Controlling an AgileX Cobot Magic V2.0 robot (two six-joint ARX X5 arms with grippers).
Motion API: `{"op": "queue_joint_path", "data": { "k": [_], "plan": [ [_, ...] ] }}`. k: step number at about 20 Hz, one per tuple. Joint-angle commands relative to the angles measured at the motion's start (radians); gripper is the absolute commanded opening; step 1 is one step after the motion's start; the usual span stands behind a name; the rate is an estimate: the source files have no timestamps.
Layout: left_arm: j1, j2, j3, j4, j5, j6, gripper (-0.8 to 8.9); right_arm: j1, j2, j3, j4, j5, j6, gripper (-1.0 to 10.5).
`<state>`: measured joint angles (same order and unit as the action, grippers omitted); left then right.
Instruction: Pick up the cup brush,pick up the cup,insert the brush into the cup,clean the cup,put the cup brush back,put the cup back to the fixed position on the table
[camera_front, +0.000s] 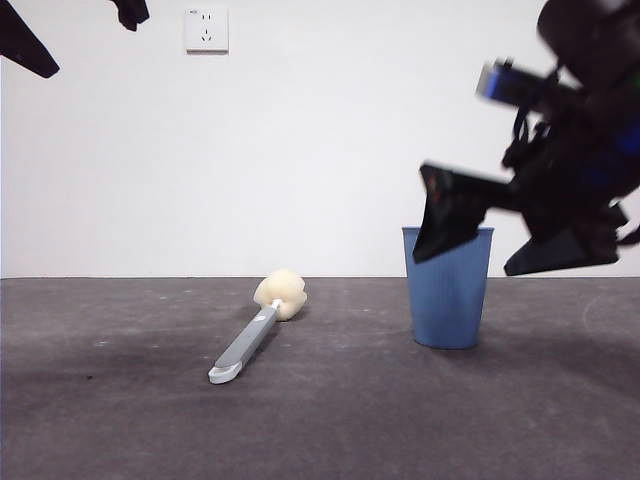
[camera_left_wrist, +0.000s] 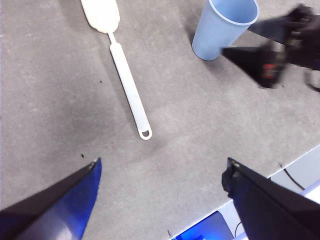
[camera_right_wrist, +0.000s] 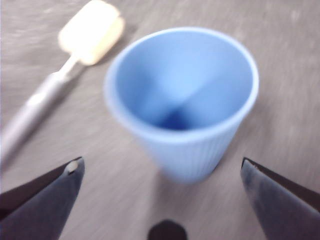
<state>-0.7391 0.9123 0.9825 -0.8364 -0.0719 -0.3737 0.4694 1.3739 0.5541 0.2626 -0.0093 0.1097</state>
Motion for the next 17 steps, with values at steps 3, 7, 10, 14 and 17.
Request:
{"op": "queue_joint_path", "data": {
  "k": [3, 7, 10, 14, 17],
  "plan": [
    [-0.002, 0.001, -0.007, -0.014, -0.003, 0.078, 4.09, 0.071, -0.276, -0.005, -0.323, -0.076, 0.117, 6.0],
    [-0.001, 0.001, -0.007, -0.019, -0.001, 0.121, 4.08, 0.138, -0.500, 0.022, -0.603, -0.101, 0.122, 5.9],
    [-0.001, 0.001, -0.007, -0.027, 0.000, 0.135, 3.93, 0.173, -0.615, 0.047, -0.750, -0.128, 0.151, 4.9],
    [-0.001, 0.001, -0.007, -0.045, -0.001, 0.135, -0.06, 0.183, -0.704, 0.054, -0.827, -0.253, 0.159, -0.1],
    [-0.001, 0.001, -0.007, -0.047, -0.002, 0.135, -0.05, 0.185, -0.722, 0.054, -0.827, -0.278, 0.159, -0.1]
  ]
}}
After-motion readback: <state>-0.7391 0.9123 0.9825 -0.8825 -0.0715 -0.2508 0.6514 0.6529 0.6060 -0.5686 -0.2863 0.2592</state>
